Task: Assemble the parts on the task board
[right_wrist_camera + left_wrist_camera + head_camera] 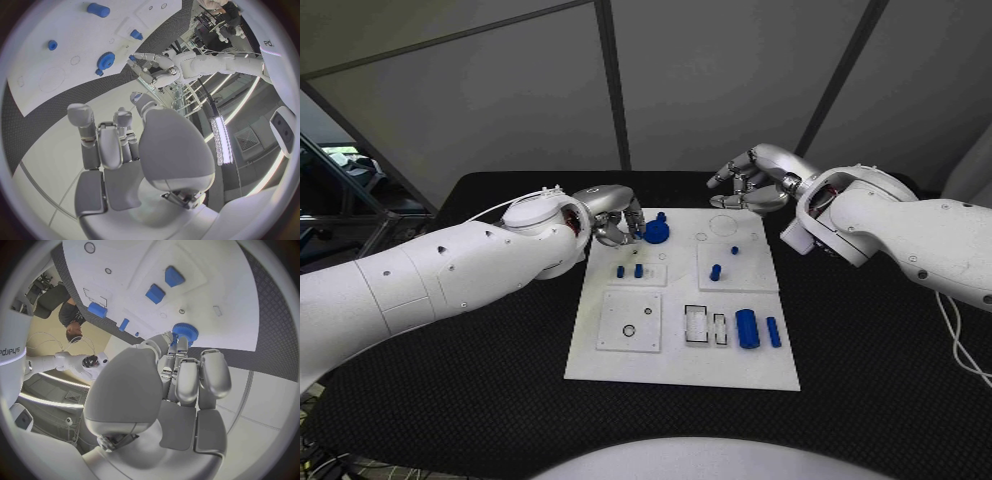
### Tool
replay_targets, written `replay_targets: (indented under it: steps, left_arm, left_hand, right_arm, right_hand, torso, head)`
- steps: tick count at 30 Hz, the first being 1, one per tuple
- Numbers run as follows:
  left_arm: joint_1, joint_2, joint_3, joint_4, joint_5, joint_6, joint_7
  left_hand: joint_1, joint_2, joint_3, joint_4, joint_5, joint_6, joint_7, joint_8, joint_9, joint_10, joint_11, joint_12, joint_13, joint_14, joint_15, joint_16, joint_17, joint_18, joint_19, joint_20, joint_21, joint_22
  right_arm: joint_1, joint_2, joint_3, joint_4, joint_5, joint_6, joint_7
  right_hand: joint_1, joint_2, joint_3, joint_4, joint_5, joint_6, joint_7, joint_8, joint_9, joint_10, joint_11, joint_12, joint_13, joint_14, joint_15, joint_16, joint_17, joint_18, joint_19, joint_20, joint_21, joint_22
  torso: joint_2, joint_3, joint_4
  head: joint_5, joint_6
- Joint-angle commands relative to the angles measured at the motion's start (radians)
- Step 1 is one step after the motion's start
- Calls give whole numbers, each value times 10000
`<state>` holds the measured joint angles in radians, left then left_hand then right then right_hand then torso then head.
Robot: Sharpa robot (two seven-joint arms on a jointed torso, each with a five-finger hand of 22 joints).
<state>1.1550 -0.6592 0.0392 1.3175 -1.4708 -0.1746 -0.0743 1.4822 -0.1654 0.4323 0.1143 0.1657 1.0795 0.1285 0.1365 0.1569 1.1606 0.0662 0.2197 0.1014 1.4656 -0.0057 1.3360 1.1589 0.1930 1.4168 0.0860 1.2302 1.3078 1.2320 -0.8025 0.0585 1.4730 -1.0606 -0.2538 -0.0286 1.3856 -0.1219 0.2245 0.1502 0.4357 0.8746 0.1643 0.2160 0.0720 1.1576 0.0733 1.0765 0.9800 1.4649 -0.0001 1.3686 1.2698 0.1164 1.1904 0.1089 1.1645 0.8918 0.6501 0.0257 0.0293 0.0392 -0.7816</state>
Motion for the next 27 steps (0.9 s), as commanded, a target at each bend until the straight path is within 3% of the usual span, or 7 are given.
replay_targets:
  steps: [1,15,27]
  left_arm:
    - [-11,-98,4,67,125,306,-200]
    - [-207,-160,2,18,129,487,-279]
    - [-256,-61,-1,-58,129,639,-301]
  left_hand:
    - [-88,-57,63,-4,-64,81,-17,-71,-17,66,-9,-62,-12,223,-68,69,-14,-1141,54,20,20,332]
    - [-141,-85,69,-13,-81,102,-24,-84,-20,103,-14,-97,-15,218,-67,69,-33,-1136,44,23,0,327]
    - [-158,-93,72,-20,-94,112,-26,-88,-20,120,-16,-108,-16,213,-69,63,-51,-1135,41,24,-4,327]
  right_arm:
    - [19,-8,4,-1,-10,15,61]
    - [18,-2,4,-5,-10,20,67]
    - [18,-6,4,7,-10,20,61]
  right_hand:
    - [-61,67,65,-18,35,15,-1,46,-13,-71,-4,-16,1,373,-49,-14,11,157,-27,-56,-57,0]
    - [-61,67,65,-18,35,15,-1,46,-13,-71,-4,-16,1,373,-49,-14,11,157,-27,-56,-57,0]
    - [-61,67,65,-18,35,15,-1,46,-13,-71,-4,-16,1,373,-49,-14,11,157,-27,-56,-57,0]
  torso:
    - [14,-5,-7]
    - [16,11,-36]
    - [9,11,-35]
  head:
    - [51,-1]
    - [71,-28]
    - [41,-37]
